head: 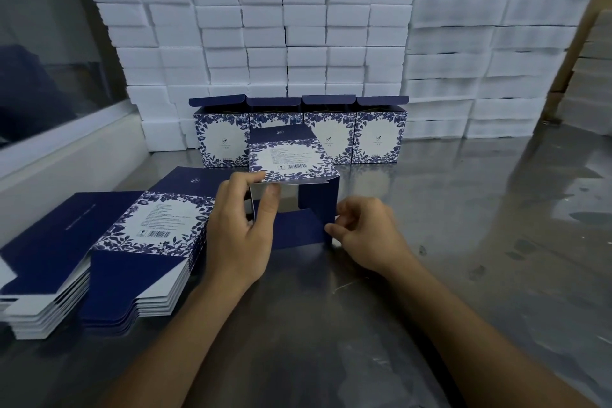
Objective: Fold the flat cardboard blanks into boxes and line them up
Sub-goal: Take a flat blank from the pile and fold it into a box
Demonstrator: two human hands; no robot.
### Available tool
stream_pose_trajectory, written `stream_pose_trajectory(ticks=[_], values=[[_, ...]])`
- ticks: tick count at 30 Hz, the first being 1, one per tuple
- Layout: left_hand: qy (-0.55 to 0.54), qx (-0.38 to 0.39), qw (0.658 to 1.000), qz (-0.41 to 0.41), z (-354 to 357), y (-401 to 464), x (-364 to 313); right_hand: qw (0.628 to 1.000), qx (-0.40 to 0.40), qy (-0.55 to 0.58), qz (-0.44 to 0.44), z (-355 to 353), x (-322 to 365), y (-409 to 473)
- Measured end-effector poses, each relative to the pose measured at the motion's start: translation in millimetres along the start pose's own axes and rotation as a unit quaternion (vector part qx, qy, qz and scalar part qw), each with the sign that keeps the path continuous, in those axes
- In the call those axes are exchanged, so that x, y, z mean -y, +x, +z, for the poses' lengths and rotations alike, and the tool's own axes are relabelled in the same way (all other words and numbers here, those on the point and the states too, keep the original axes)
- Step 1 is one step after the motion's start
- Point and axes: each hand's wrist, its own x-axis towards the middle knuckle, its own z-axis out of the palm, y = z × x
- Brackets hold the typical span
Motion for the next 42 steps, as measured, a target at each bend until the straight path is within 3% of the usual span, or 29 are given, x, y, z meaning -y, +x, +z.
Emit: stream_pose_trajectory(ticks=[6, 13, 17, 23, 30, 37, 42], values=[[-0.011, 0.028, 0.999, 0.012, 1, 0, 0, 0.991, -0.004, 0.117, -0.060, 1, 7, -7], [-0.054, 0.076, 0.995, 0.037, 3, -1, 2, 0.970, -0.187, 0.127, -0.090, -9, 25, -6], [-0.043, 0.059, 0.997, 0.018, 9, -5, 5, 0.965, -0.219, 0.101, -0.099, -13, 24, -8], [0.055, 0.003, 0.997, 0.059, 6, 0, 10, 0.964, -0.210, 0.104, -0.125, -8, 31, -10], [0.079, -0.008, 0.993, 0.086, 3, 3, 9, 0.965, -0.205, 0.101, -0.126, -6, 32, -11], [0.165, 0.137, 0.976, 0.032, 0, 0, 21, 0.964, -0.205, 0.133, -0.105, -8, 25, -6], [0.183, 0.146, 0.971, 0.048, 2, 1, 23, 0.965, -0.200, 0.137, -0.101, -9, 27, -7]])
